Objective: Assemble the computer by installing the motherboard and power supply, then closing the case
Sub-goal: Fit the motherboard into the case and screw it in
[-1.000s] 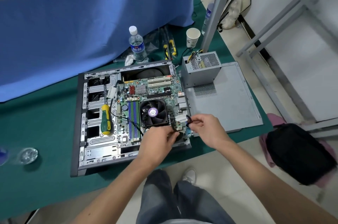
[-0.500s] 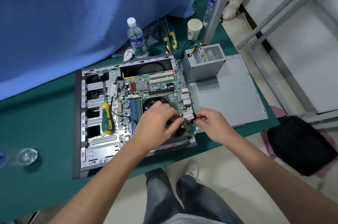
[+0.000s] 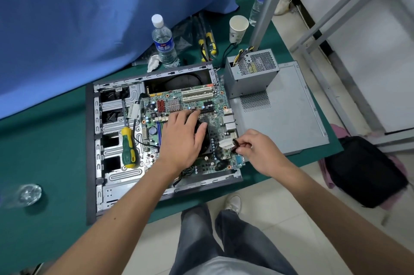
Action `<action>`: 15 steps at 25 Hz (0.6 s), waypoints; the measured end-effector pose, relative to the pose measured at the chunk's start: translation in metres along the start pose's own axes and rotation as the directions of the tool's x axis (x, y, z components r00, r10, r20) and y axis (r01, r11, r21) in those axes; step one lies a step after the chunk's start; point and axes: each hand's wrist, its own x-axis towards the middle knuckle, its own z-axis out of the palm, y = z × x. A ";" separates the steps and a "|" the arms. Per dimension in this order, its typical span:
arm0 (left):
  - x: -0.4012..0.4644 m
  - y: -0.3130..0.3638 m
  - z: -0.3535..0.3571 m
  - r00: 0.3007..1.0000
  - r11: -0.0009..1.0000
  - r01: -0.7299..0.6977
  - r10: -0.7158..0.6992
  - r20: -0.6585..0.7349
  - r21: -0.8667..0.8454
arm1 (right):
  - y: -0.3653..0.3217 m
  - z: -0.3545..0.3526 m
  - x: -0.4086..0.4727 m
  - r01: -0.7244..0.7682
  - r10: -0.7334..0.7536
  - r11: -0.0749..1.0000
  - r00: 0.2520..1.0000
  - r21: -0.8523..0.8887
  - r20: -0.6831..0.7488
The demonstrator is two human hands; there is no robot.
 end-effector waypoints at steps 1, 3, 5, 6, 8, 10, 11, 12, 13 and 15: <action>0.000 0.000 0.000 1.000 1.000 -0.002 0.002 -0.001 0.004 | 0.001 0.000 -0.001 0.008 -0.008 1.000 1.000 -0.018 0.009; 0.001 -0.001 0.000 1.000 1.000 -0.004 0.004 0.001 0.014 | 0.002 0.003 -0.002 0.017 -0.016 0.999 1.000 -0.034 0.014; 0.001 -0.001 0.000 1.000 1.000 -0.010 0.010 0.001 0.011 | 0.003 0.006 -0.004 0.013 -0.013 1.000 1.000 -0.010 -0.010; 0.001 -0.001 0.000 1.000 1.000 -0.014 0.014 -0.002 0.009 | 0.004 0.007 -0.004 0.013 -0.013 1.000 1.000 0.002 -0.020; 0.001 0.000 -0.001 1.000 1.000 -0.019 0.019 -0.007 0.006 | 0.005 0.007 -0.004 0.029 -0.029 1.000 0.999 0.000 -0.025; 0.001 0.000 -0.002 1.000 1.000 -0.019 0.019 -0.014 0.002 | 0.005 0.006 -0.003 0.058 -0.058 0.998 0.998 -0.032 -0.013; 0.001 0.001 -0.002 1.000 1.000 -0.019 0.019 -0.018 -0.001 | 0.006 0.005 -0.003 0.077 -0.077 0.995 0.997 -0.057 0.001; 0.001 0.001 -0.002 1.000 1.000 -0.019 0.019 -0.020 -0.005 | 0.006 0.005 -0.003 0.103 -0.102 0.991 0.995 -0.091 0.016; 0.000 0.001 -0.001 1.000 1.000 -0.020 0.019 -0.020 -0.008 | 0.006 0.004 -0.005 0.138 -0.135 0.981 0.990 -0.135 0.033; 0.000 0.001 -0.001 1.000 1.000 -0.019 0.019 -0.019 -0.008 | 0.005 0.003 -0.008 0.220 -0.212 0.949 0.975 -0.226 0.062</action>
